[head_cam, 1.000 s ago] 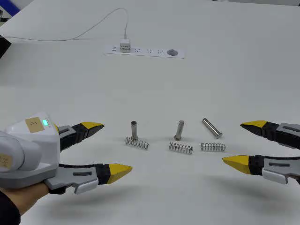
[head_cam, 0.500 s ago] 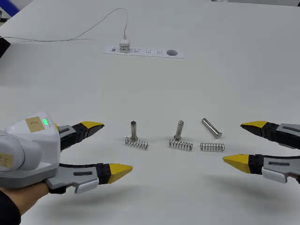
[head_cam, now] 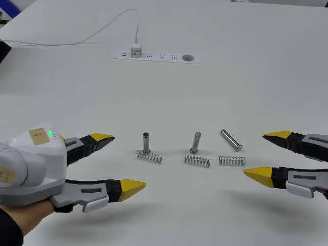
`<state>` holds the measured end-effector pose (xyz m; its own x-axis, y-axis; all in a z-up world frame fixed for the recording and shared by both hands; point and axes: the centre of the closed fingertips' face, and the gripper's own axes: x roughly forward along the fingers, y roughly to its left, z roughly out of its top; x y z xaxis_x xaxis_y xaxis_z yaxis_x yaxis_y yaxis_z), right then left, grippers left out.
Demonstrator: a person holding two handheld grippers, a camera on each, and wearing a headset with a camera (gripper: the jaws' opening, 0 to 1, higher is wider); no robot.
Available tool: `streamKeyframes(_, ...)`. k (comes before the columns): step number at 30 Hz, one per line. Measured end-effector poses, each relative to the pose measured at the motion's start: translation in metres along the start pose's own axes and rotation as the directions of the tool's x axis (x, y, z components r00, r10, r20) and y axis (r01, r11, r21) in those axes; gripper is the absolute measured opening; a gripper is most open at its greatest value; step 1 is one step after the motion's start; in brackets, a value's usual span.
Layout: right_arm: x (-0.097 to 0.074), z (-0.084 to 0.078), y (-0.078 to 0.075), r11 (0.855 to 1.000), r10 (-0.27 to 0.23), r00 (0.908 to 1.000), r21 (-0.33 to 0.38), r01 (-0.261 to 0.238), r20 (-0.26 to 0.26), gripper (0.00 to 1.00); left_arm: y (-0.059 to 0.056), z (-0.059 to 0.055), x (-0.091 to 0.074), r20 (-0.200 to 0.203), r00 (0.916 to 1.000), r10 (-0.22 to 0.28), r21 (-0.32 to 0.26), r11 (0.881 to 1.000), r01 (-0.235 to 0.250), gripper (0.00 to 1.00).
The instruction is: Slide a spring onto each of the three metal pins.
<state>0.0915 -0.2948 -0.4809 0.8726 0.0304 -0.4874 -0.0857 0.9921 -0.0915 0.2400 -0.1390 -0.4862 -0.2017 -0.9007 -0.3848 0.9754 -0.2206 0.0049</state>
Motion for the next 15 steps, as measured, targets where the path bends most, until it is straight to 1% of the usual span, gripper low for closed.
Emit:
streamKeyframes(4,0.001,0.006,-0.004,1.0,-0.002,1.0,0.013,0.002,0.004,0.52,0.0,0.001,0.0,0.002,1.0,-0.003,-0.001,1.0,0.003,0.71)
streamKeyframes(10,0.009,0.014,-0.019,1.0,-0.018,0.9995,0.018,0.019,-0.026,0.48,-0.001,0.001,0.001,0.0,1.0,-0.008,0.003,1.0,0.008,0.71)
streamKeyframes(15,0.02,0.017,-0.025,0.999,-0.029,0.9978,0.015,0.03,-0.059,0.44,0.0,0.003,0.001,0.004,1.0,-0.007,0.002,1.0,0.007,0.71)
